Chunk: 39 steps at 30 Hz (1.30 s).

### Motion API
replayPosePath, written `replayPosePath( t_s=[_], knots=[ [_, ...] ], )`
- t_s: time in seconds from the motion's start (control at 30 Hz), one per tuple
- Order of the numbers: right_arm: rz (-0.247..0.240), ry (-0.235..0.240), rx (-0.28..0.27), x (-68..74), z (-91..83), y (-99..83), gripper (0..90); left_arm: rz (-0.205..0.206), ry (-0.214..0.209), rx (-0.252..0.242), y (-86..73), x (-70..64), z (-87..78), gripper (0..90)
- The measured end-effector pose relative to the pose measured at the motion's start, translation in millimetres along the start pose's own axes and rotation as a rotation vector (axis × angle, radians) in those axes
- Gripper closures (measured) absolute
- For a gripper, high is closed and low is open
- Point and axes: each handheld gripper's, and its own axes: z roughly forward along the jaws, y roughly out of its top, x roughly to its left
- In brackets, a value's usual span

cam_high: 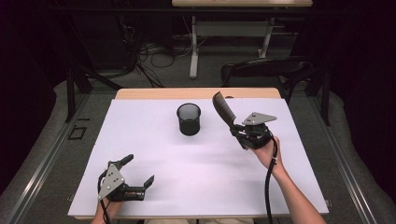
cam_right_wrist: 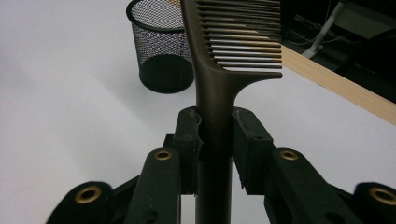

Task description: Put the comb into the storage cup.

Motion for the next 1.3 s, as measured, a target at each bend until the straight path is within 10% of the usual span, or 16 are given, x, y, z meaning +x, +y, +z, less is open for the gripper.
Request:
replayPosePath(
  t_s=[1.3],
  knots=[
    [0.019, 0.027, -0.093, 2.0, 18.2, 29.9, 72.9, -0.002, 0.009, -0.001, -0.1, 0.6, -0.1, 0.0]
  ],
)
